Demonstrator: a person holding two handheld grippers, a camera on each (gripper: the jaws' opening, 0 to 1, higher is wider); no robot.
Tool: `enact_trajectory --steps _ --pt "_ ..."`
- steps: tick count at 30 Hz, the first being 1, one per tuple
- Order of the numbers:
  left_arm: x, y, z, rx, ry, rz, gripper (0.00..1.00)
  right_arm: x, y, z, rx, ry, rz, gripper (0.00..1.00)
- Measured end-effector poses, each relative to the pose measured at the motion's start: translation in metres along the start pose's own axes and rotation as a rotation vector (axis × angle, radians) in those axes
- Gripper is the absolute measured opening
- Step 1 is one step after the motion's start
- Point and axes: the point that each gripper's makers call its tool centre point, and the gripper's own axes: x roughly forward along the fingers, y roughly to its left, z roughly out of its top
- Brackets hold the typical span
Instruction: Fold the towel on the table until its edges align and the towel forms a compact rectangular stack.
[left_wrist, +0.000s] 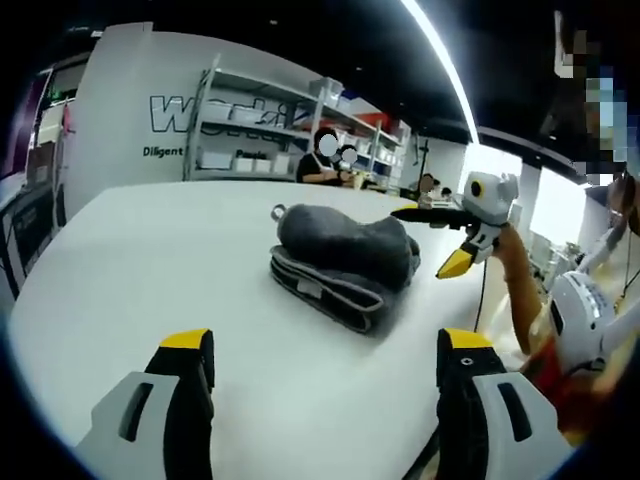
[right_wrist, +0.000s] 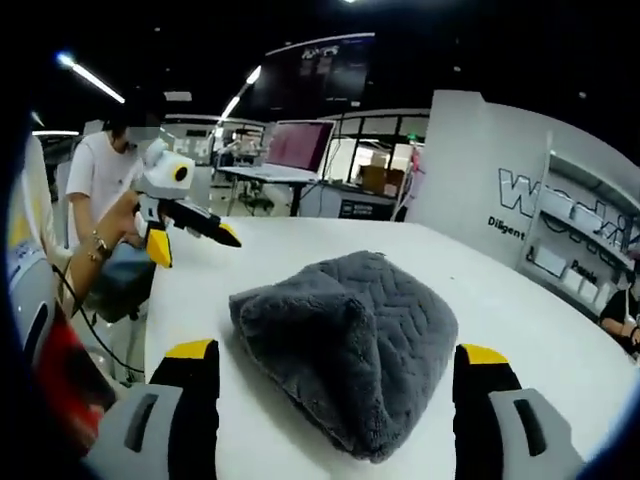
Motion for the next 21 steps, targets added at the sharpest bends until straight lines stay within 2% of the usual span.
enact_trajectory --steps 4,10,15,18,21 --pt "0.011 -0.010 0.009 0.029 0.001 -0.012 0.89 -0.008 -0.006 -0.012 -0.005 0.018 -0.027 0.99" --pt "0.029 -0.024 0.034 0.052 -0.044 -0.025 0.85 -0.017 -0.011 -0.016 -0.002 0.004 -0.051 0.94" --pt "0.048 -0.047 0.057 0.051 -0.117 -0.084 0.78 -0.018 -0.017 -0.022 -0.025 0.023 -0.088 0.81" --pt "0.057 -0.064 0.066 0.101 -0.139 -0.116 0.70 -0.016 -0.019 -0.026 -0.031 0.030 -0.096 0.81" --pt "0.067 -0.079 0.066 0.150 -0.125 -0.128 0.66 -0.013 -0.022 -0.030 -0.040 0.046 -0.109 0.80"
